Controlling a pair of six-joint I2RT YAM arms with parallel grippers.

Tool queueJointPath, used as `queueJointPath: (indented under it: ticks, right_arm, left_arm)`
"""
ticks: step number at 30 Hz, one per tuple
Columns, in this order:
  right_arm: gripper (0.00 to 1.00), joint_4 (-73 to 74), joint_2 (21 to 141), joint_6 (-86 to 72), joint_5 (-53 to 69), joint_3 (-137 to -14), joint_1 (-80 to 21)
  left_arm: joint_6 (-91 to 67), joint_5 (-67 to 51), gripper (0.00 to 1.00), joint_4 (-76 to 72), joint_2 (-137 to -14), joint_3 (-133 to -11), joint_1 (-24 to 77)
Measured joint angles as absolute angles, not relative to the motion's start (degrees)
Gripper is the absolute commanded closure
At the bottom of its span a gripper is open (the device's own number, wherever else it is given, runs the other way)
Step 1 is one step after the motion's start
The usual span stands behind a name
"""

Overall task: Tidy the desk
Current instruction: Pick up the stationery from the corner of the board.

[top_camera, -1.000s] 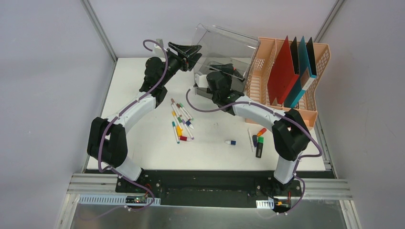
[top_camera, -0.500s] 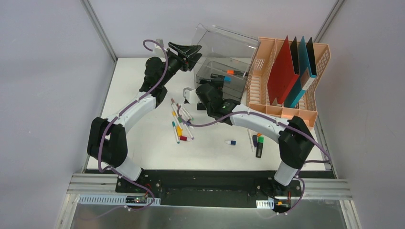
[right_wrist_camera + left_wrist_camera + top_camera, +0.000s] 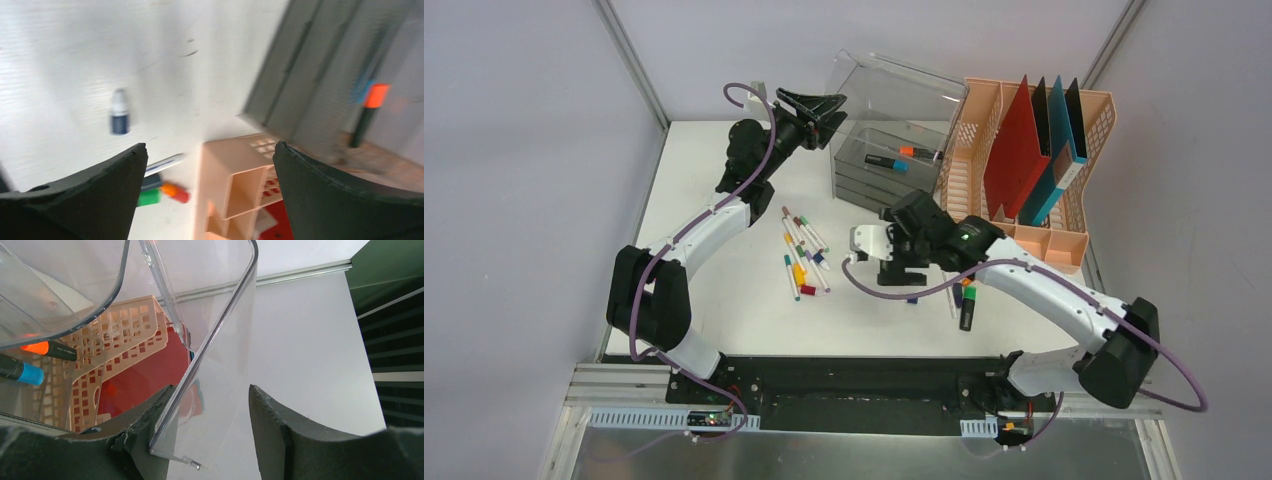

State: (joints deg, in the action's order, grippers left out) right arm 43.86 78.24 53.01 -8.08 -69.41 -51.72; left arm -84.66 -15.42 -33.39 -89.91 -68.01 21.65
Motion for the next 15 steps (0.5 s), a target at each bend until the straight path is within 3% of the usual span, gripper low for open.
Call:
queueJointPath:
  ticks: [7, 15]
  right_arm:
    - [0.01, 52.34, 71.5, 47.48, 12.51, -62.3, -37.56]
    - [0.05, 57.95, 66.0, 46.11, 19.44, -53.25, -21.23]
  left_arm:
    - [-84.66, -15.42, 0.46, -33.39, -89.91, -68.01, 21.65]
    - [-84.66, -15.42, 0.46, -33.41, -89.91, -68.01, 21.65]
